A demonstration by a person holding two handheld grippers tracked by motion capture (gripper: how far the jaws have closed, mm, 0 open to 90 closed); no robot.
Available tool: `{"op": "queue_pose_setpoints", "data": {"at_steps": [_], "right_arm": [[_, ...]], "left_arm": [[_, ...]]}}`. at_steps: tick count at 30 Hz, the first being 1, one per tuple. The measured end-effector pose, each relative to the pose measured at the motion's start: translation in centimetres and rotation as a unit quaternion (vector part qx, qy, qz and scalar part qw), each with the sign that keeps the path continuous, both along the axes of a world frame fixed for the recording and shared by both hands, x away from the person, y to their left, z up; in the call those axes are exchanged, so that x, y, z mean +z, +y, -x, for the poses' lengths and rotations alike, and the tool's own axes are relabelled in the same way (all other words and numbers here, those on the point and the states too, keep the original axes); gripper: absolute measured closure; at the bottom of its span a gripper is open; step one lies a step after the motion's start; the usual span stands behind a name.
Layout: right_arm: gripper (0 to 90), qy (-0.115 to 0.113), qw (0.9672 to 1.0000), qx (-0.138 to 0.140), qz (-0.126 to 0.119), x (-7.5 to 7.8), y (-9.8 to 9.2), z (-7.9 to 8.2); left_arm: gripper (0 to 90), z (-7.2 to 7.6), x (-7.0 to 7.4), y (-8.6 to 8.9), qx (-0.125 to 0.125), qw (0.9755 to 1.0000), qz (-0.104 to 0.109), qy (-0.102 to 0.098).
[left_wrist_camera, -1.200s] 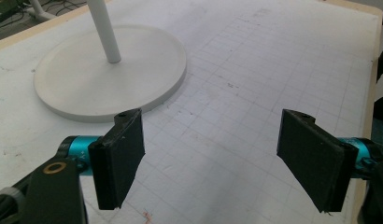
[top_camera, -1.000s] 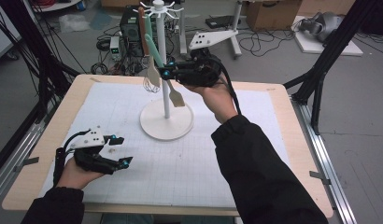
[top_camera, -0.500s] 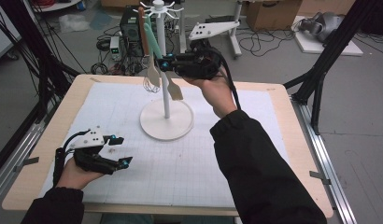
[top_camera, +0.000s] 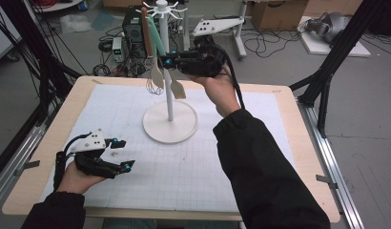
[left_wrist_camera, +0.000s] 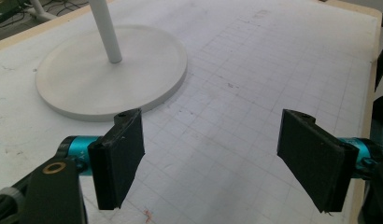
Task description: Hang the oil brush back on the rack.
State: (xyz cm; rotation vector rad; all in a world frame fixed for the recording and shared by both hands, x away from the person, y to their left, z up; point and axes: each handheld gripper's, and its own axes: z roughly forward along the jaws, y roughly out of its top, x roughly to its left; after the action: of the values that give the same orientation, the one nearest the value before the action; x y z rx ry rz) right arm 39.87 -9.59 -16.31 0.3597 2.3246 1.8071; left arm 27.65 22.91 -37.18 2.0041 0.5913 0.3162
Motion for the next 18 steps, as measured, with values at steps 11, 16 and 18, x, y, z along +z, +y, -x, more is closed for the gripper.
{"op": "queue_pose_setpoints", "data": {"at_steps": [11,16,18], "right_arm": [[84.0,0.017,0.9997,-0.014,-0.009,-0.3,-0.5,-1.1],[84.0,0.026,0.9994,-0.021,-0.012,-0.3,-0.5,-1.6],[84.0,0.032,0.9991,-0.023,-0.013,-0.4,-0.6,-1.9]], "left_arm": [[23.3,0.0,-0.1,0.0,0.001,1.0,-0.001,0.001],[23.2,0.0,0.0,0.1,0.001,1.0,0.001,-0.001],[23.3,0.0,0.0,0.1,0.001,1.0,0.0,-0.001]]}}
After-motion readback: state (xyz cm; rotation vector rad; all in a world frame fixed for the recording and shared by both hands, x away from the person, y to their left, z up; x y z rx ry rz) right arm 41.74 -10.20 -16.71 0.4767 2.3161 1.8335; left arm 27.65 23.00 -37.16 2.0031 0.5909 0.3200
